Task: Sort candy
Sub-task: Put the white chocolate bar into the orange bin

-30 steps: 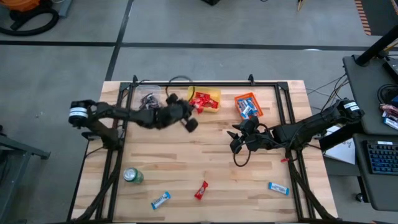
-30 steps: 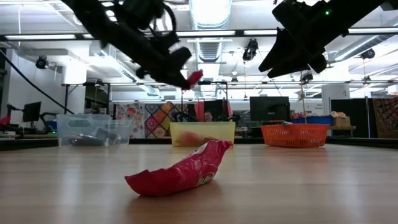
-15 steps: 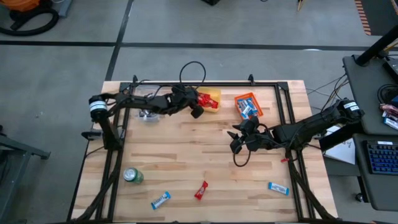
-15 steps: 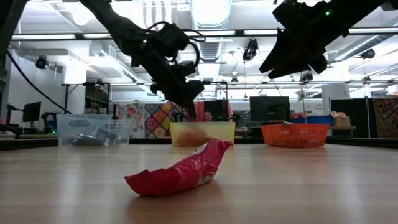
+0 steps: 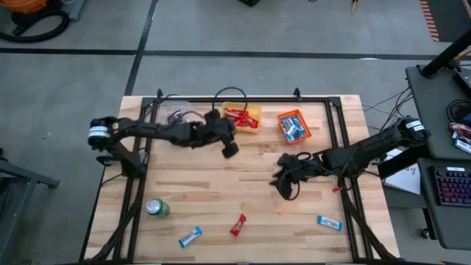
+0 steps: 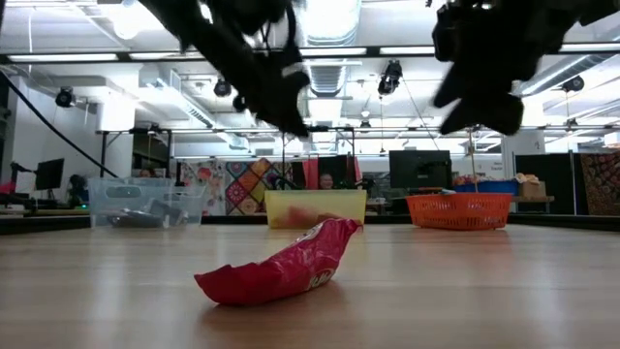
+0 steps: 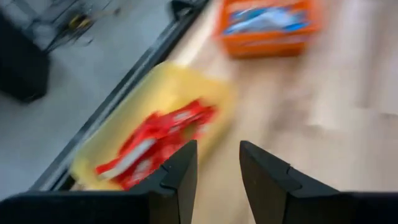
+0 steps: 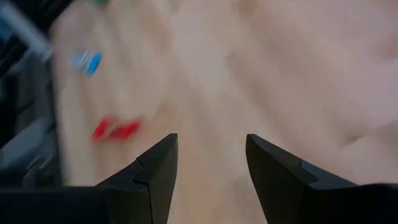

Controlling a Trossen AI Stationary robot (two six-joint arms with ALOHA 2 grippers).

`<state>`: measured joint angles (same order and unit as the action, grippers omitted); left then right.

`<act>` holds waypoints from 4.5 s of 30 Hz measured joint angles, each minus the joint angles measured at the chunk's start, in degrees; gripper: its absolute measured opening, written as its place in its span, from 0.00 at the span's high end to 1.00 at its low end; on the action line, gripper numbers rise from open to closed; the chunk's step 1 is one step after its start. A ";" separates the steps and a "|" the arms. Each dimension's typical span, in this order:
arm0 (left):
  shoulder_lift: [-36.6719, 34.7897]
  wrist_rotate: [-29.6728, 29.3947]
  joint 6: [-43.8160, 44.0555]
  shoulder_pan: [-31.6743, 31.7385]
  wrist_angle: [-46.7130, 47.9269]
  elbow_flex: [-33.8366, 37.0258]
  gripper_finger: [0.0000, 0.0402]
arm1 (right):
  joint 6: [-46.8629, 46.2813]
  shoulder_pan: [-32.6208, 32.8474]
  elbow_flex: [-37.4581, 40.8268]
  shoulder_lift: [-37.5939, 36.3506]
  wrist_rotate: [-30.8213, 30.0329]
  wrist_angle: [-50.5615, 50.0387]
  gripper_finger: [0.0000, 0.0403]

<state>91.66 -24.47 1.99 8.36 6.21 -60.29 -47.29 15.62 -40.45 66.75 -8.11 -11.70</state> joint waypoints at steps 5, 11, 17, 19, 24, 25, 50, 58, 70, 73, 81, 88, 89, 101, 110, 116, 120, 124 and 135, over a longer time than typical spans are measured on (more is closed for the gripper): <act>-2.29 -0.22 0.03 -9.33 -0.10 0.07 0.74 | -7.83 3.73 -0.07 2.90 10.40 -2.25 0.57; -2.76 -5.83 0.01 -18.31 0.31 0.11 0.74 | -19.67 9.50 -4.05 7.91 15.45 -18.58 0.60; -2.94 -11.37 0.66 -22.48 2.75 0.11 0.74 | -23.32 15.49 -9.58 13.56 19.74 -35.71 0.60; -3.37 -11.58 1.38 -23.11 3.94 0.11 0.74 | -23.39 17.90 -10.49 15.16 21.64 -38.72 0.60; -3.97 -11.62 3.38 -23.62 5.78 0.11 0.74 | -27.37 22.53 -12.12 18.30 27.62 -40.34 0.56; -4.05 -11.65 3.49 -23.61 5.69 0.11 0.74 | -28.36 23.55 -12.40 18.88 27.97 -40.48 0.54; -4.08 -11.56 4.99 -23.70 4.95 0.04 0.74 | -21.13 27.88 -12.98 29.72 28.28 -38.98 0.74; -4.04 -11.54 5.05 -23.70 4.95 0.04 0.74 | -21.05 27.90 -12.74 27.31 23.42 -39.24 0.95; -4.02 -11.47 6.26 -23.72 4.00 0.04 0.74 | -15.52 24.36 -12.63 19.39 3.33 -34.67 0.96; -4.00 -11.40 6.24 -23.70 3.21 0.04 0.74 | -10.85 21.95 -12.63 17.39 -5.54 -31.18 0.96; -4.00 -11.26 6.29 -23.70 2.80 0.04 0.74 | 3.17 10.85 -12.72 12.33 -30.12 -24.84 0.96; -4.00 -11.27 6.67 -23.72 2.78 0.04 0.74 | 7.92 -5.89 -12.72 6.92 -35.10 -26.30 0.96; -4.00 -11.27 6.67 -23.70 2.78 0.04 0.74 | 8.06 -8.35 -12.74 6.27 -35.09 -26.83 0.96; -3.99 -11.30 7.58 -23.71 2.80 0.06 0.74 | 10.89 -31.96 -12.24 7.39 -29.51 -32.53 0.96; -3.98 -11.12 8.97 -23.76 3.28 0.07 0.74 | 14.01 -36.74 -12.15 10.40 -26.07 -32.39 0.79; -3.98 -10.96 11.69 -24.12 5.19 0.09 0.74 | 14.16 -36.66 -12.15 9.31 -26.24 -32.28 0.64; -3.98 -9.89 14.99 -24.74 8.69 0.11 0.74 | 14.12 -36.07 -12.54 7.19 -25.76 -32.26 0.59; -3.98 -1.41 19.13 -25.52 13.08 0.11 0.74 | 14.16 -33.39 -12.63 4.78 -23.33 -31.32 0.58; 1.62 15.32 44.09 -31.23 30.12 -2.88 0.74 | 16.89 -19.63 -12.68 2.90 -23.20 -23.11 0.58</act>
<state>93.28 -9.15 46.08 -22.87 36.34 -63.17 -30.39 -4.01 -53.12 69.64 -31.31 -34.81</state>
